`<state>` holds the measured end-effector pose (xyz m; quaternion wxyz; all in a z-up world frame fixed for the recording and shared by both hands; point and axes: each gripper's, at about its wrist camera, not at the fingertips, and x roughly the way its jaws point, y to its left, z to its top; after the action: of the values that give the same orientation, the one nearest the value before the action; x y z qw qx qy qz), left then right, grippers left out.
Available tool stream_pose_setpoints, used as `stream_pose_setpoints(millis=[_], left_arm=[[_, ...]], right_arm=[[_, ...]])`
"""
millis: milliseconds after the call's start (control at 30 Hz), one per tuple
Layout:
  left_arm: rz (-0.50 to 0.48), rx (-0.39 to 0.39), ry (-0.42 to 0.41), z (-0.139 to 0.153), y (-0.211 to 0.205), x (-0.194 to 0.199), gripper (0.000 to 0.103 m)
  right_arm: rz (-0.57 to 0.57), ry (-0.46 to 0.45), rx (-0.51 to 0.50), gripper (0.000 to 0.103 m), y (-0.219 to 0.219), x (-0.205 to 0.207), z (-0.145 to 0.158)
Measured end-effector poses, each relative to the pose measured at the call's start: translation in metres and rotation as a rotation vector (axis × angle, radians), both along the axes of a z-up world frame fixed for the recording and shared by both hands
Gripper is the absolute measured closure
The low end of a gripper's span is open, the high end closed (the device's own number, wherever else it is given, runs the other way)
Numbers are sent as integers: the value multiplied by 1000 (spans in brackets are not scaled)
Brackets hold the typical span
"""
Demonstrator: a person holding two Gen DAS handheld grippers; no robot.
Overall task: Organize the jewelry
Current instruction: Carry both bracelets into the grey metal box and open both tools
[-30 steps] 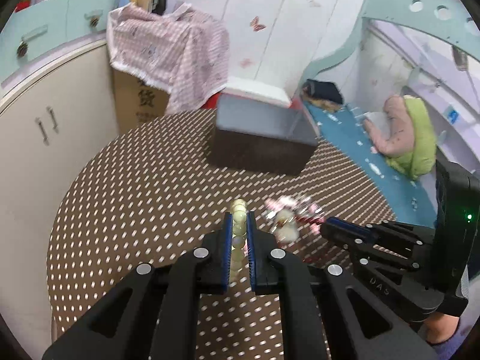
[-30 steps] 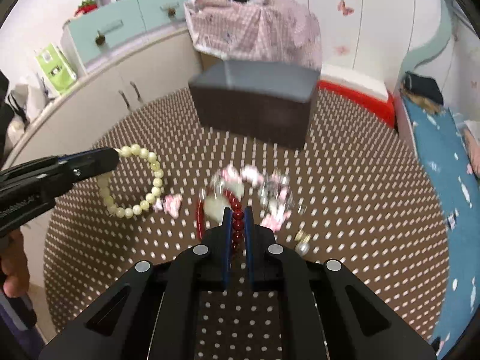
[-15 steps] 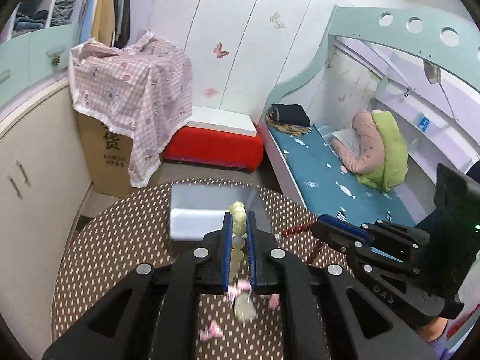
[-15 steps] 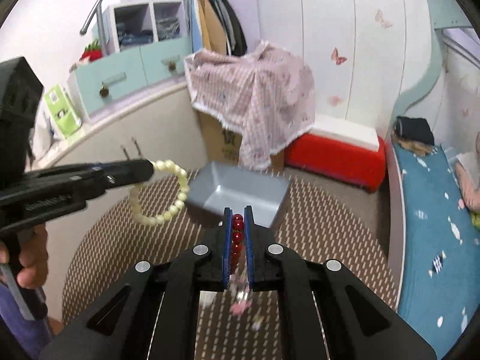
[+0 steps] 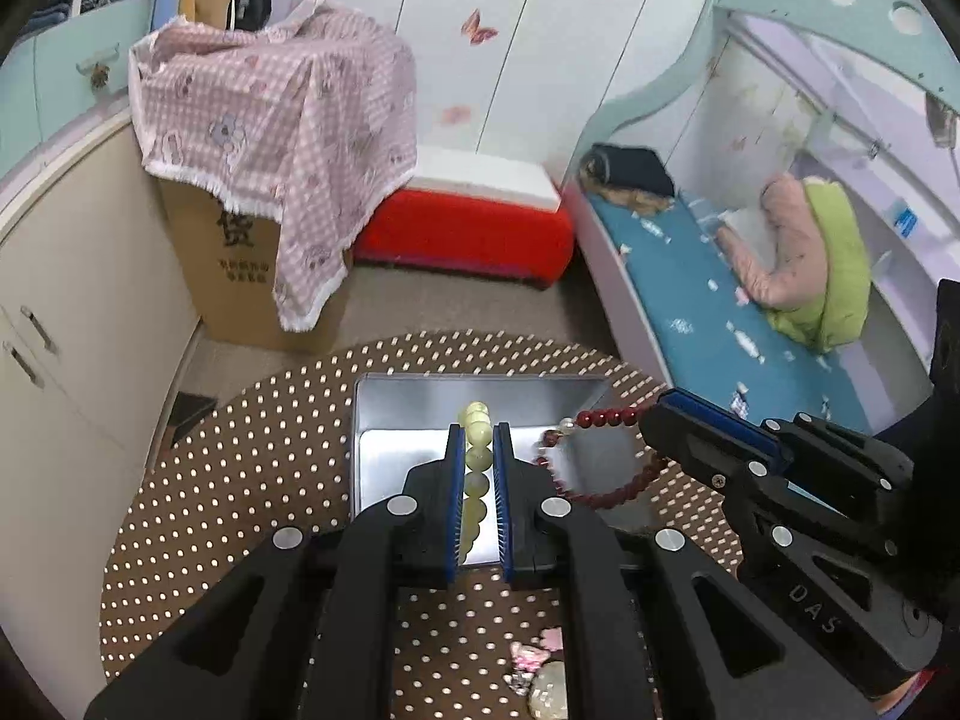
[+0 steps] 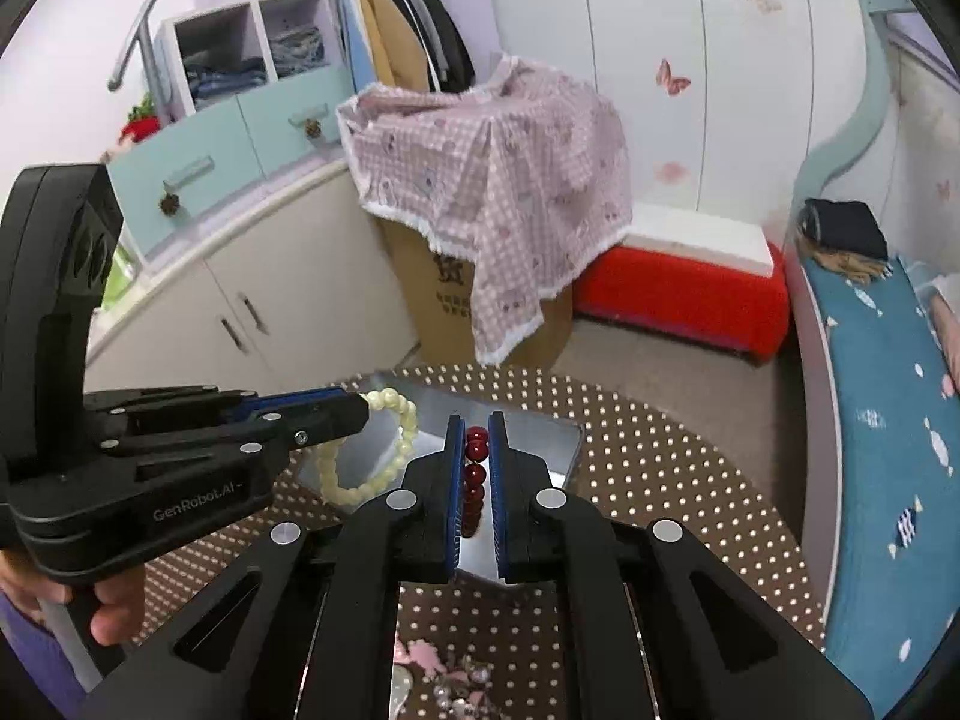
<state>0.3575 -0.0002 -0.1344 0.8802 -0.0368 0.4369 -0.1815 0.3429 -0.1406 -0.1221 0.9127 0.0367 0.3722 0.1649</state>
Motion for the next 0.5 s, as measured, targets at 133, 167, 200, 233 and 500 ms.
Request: stream_pose_setpoints(millis=[133, 167, 200, 233, 500], left_arm=[[1, 5, 33, -16, 0, 5, 95], [2, 10, 36, -18, -1, 5, 95], [5, 11, 39, -19, -1, 6, 95], [6, 10, 48, -22, 0, 7, 95], [38, 27, 90, -38, 4, 15, 94]], right_arm=[[-4, 43, -7, 95, 2, 4, -22], [-6, 52, -9, 95, 2, 6, -26], [-7, 56, -11, 95, 2, 5, -29], [-7, 62, -11, 95, 2, 6, -32], [-15, 94, -5, 95, 1, 6, -44]])
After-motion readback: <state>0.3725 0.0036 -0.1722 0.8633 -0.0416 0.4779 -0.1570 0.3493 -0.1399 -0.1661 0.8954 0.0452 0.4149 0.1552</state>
